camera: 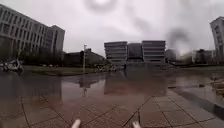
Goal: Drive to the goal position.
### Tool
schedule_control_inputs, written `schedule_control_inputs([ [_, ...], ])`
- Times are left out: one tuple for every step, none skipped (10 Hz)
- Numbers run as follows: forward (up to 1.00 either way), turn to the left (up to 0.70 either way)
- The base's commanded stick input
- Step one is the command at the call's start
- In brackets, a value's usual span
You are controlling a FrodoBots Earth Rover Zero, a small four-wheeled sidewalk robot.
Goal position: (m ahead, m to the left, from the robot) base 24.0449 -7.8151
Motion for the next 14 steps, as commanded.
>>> schedule_control_inputs([
  [0.05, 0.00],
  [0.05, 0.00],
  [0.05, 0.00],
  [0.05, 0.00],
  [0.05, 0.00],
  [0.05, 0.00],
  [0.05, 0.00],
  [0.05, 0.00],
  [0.05, 0.00],
  [0.05, 0.00],
  [0.06, 0.00],
  [0.63, 0.00],
  [0.70, 0.00],
  [0.70, -0.12],
])
